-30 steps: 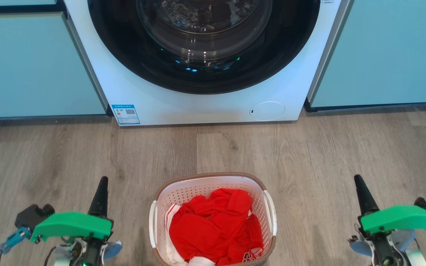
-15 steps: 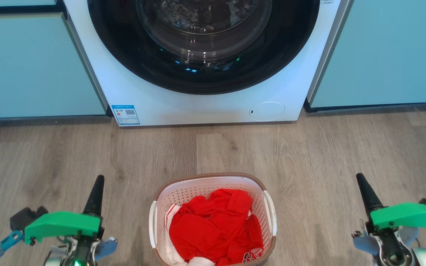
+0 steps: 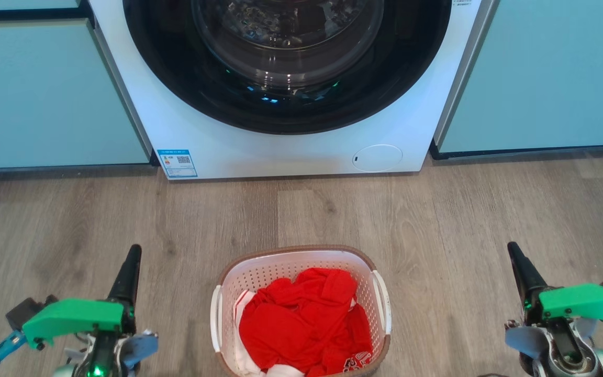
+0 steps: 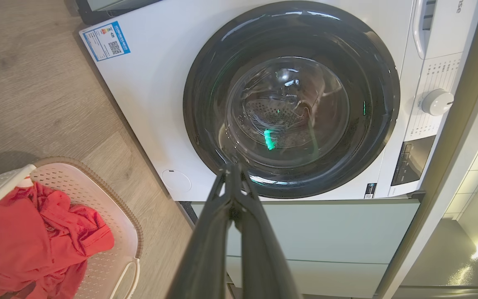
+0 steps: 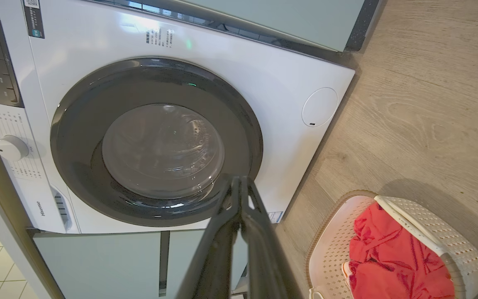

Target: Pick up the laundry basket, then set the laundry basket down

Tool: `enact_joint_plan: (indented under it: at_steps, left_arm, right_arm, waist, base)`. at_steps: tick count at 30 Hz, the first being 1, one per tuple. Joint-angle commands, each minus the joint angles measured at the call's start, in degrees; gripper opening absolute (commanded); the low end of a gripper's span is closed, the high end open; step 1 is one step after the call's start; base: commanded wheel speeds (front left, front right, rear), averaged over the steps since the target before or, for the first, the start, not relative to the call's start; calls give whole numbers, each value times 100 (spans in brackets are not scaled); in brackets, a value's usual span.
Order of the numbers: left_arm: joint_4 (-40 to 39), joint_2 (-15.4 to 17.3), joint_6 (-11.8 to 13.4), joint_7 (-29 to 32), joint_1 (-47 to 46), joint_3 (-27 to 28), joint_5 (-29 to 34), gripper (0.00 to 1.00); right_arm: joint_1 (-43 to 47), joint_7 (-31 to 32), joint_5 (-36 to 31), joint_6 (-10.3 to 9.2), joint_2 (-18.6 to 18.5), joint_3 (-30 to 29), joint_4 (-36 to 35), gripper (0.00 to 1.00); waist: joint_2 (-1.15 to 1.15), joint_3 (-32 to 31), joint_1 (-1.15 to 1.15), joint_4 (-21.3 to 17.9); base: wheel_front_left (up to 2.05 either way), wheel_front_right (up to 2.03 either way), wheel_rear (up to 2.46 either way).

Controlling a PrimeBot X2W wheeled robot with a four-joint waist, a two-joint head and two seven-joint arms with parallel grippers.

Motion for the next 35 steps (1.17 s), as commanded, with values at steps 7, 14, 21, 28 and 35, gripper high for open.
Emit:
enact_joint_plan:
  at_steps: [7,14,21,28,35]
  left_arm:
    - [-136,88,-116,147,-398,360,-503,0]
    - [-108,84,-173,269,-439,482,-932,0]
    - [-97,74,-193,324,-455,538,-1082,0]
    - [-96,63,-193,337,-456,555,-1068,0]
    - [-95,52,-193,349,-457,570,-1055,0]
  right_arm:
    - [-329,158,521,38,-96,7,-110,0]
    - [-375,278,956,40,-94,-67,-59,0]
    - [-394,331,1108,41,-86,-106,-40,0]
    - [-395,345,1094,41,-74,-122,-38,0]
    - [-396,357,1081,41,-63,-137,-37,0]
  waist:
    - [0,-4,0,-4]
    - [0,-9,0,-8]
    - [0,-10,0,-9]
    - [0,-10,0,-9]
    - [0,-10,0,-9]
  base:
    - [0,0,0]
    - [0,0,0]
    - [0,0,0]
    - [0,0,0]
    - [0,0,0]
